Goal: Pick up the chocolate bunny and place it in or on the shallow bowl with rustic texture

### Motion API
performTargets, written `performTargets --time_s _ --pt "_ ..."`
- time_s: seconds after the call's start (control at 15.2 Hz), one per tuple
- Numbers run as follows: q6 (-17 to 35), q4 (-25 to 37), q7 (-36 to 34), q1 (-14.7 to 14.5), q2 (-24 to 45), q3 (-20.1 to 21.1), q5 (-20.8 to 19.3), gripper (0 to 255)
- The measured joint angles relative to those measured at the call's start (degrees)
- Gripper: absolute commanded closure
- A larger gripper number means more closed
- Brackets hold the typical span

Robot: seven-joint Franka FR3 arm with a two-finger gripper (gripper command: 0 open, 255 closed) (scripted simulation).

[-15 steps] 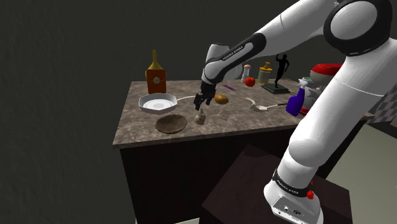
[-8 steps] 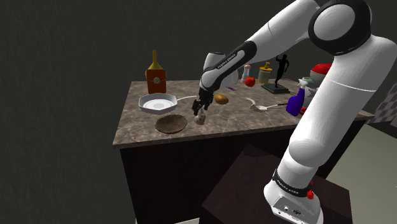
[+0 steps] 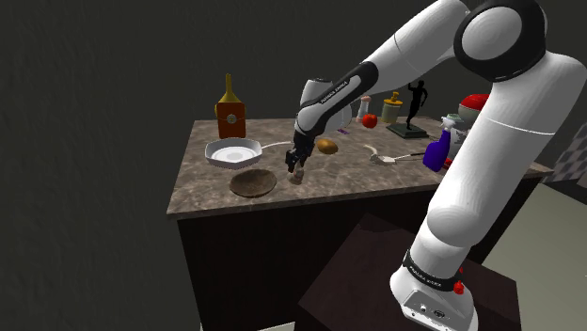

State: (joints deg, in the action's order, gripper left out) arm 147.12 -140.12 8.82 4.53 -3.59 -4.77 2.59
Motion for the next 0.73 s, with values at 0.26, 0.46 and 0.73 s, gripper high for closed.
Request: performTargets --time_s 0.26,0.46,0.73 --pt "0.0 0.01 0.0 0.0 -0.01 0.0 0.0 255" --pt "0.0 0.01 0.01 0.0 -0.01 0.0 0.0 255" --pt "-0.99 0.35 -0.14 0.02 -0.65 0.01 -0.16 255"
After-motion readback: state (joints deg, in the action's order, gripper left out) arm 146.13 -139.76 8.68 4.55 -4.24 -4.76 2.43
